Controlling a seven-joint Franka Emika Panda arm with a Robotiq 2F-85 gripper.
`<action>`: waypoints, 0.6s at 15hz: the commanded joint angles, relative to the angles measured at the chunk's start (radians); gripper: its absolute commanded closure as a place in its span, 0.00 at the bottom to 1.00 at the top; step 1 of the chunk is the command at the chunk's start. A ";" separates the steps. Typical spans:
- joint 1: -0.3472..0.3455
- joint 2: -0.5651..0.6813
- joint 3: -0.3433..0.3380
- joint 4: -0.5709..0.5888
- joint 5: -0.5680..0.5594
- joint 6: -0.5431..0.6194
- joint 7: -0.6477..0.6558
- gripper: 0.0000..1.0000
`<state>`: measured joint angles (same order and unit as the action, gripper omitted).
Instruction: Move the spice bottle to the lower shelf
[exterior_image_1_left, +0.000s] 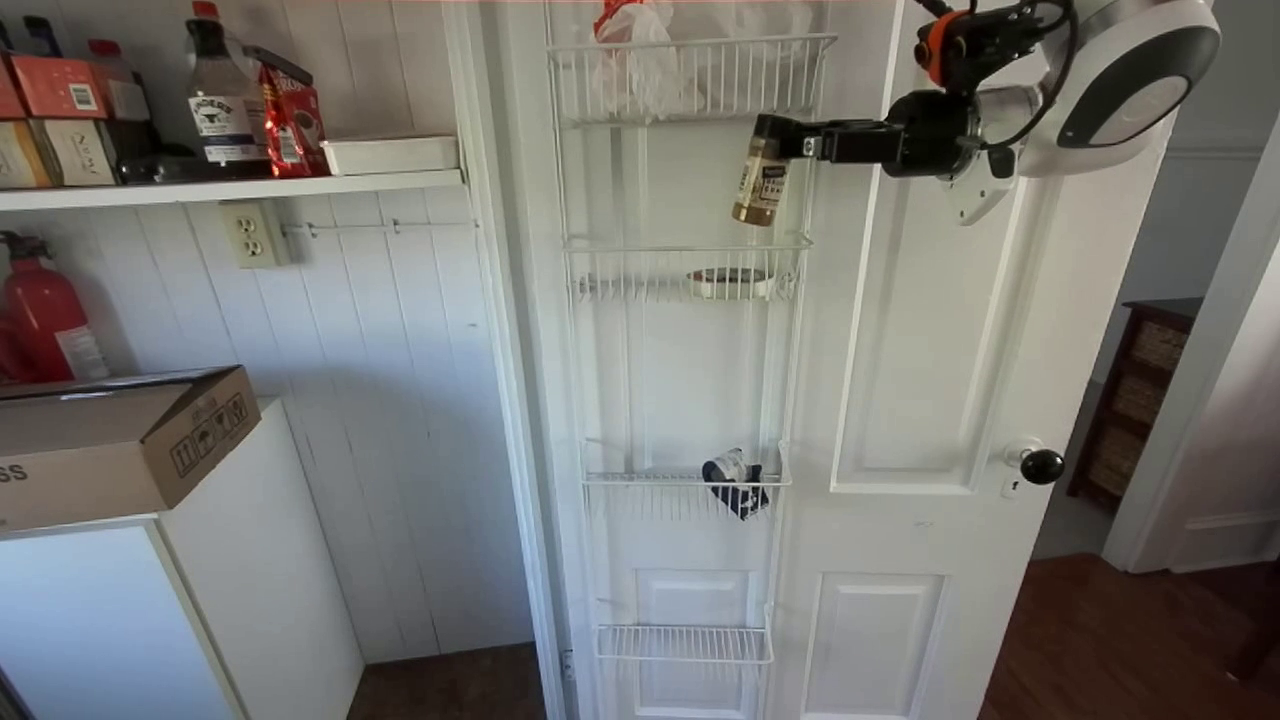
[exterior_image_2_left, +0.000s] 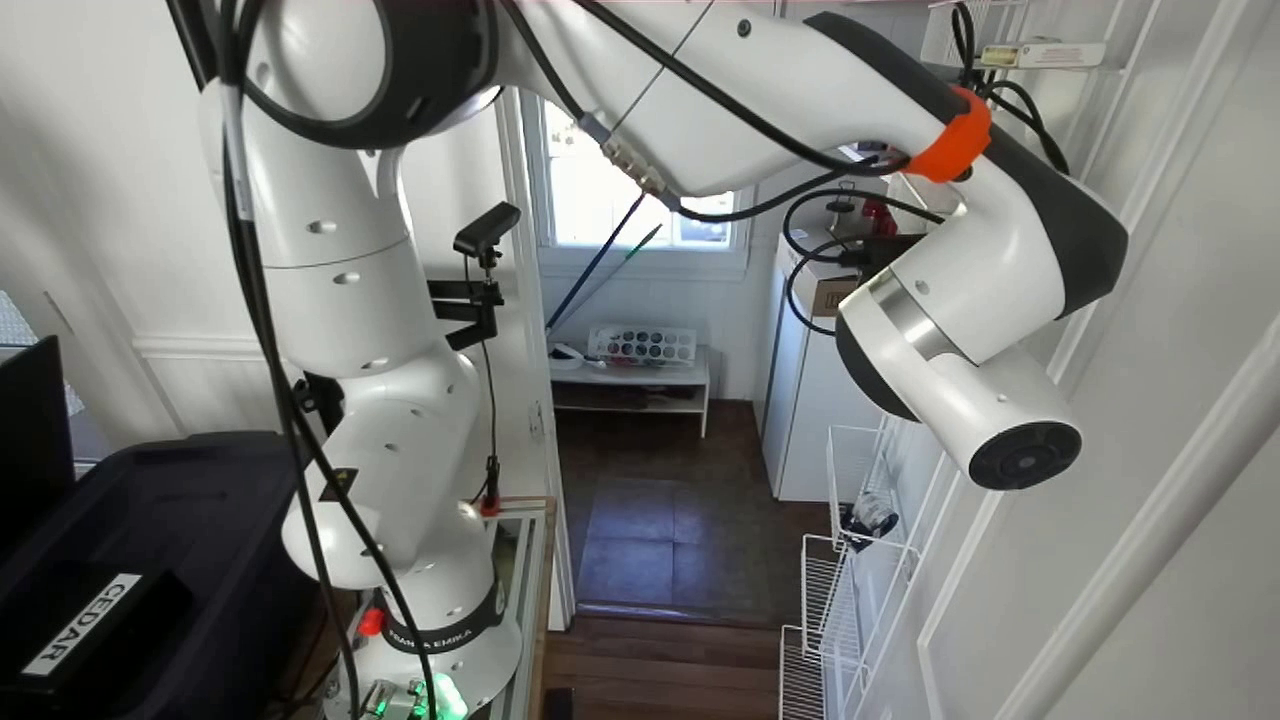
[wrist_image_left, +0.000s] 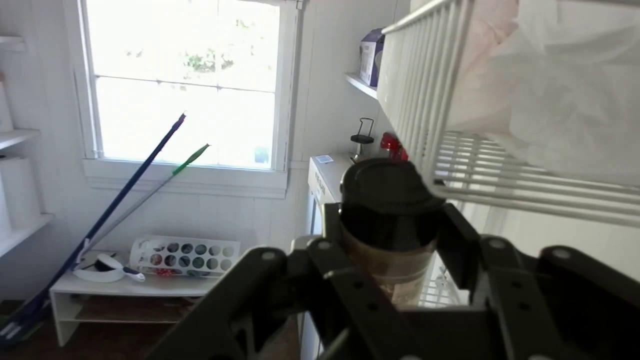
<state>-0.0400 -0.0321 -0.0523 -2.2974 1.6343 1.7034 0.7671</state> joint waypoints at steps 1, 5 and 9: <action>-0.012 -0.015 -0.005 0.019 -0.136 -0.030 0.086 0.75; -0.019 -0.016 -0.010 0.039 -0.320 -0.044 0.141 0.75; -0.036 -0.007 -0.025 0.065 -0.506 -0.056 0.153 0.75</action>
<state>-0.0563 -0.0332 -0.0660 -2.2586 1.2571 1.6715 0.8886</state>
